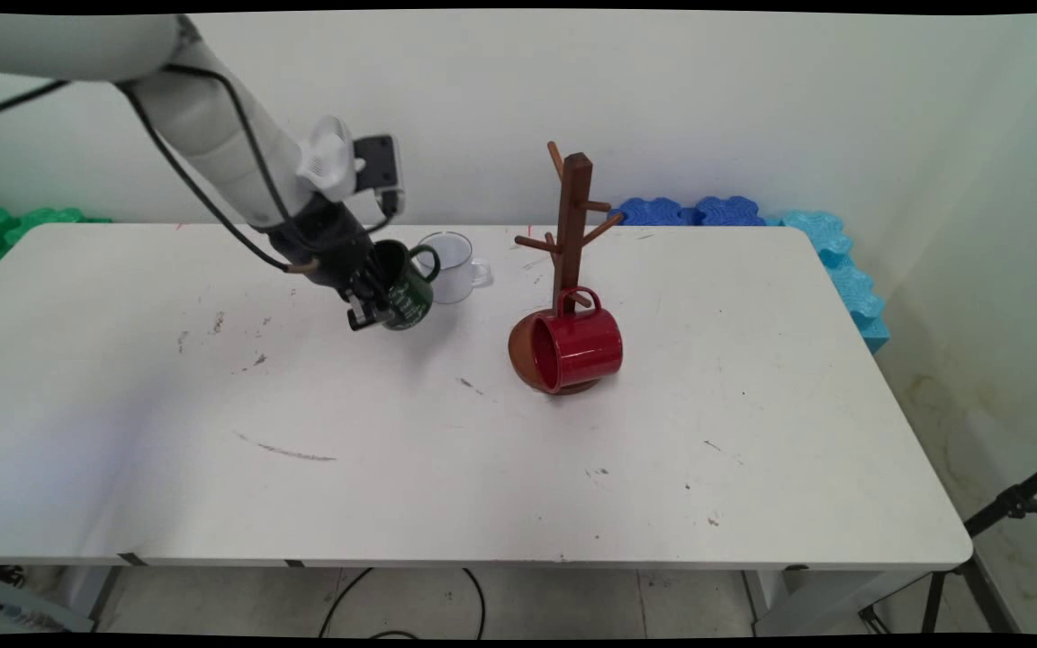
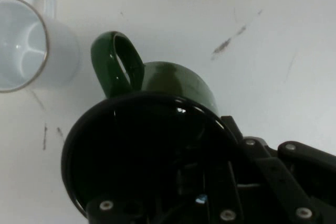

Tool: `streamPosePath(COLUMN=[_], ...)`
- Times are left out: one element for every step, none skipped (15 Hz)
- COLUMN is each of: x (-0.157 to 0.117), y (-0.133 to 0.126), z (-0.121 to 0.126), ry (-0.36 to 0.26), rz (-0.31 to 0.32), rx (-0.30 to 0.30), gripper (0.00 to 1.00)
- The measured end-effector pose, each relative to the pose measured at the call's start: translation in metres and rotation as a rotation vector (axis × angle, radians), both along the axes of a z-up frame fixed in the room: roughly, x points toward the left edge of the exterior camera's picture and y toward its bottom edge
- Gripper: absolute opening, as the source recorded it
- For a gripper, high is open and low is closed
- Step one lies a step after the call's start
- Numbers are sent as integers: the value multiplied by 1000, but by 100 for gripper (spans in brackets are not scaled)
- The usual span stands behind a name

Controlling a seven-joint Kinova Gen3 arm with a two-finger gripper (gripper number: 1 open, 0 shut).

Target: Place the picked object on the table

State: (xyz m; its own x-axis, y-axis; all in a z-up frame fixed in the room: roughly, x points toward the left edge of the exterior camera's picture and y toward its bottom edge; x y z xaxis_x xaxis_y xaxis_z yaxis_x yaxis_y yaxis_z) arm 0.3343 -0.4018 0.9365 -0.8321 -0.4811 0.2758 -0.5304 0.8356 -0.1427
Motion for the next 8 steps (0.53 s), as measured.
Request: streamPosePath(x=[-2,-4,-4,-5,-6,-7,-7,-8], y=[-5,-10,-13,-17,-21,-25,-29,-32], z=[-7,-13,-17,-23,-28,-34,-38,-43], ry=[-15,-28,-35,-47,-57,-68,-77,-85], rz=[-5,-13,-18,-26,-36,-47,-55,-65], rx=[7,12,15,19,23,26,29,33], gripper=[0,0,0,0,0,0,0,0])
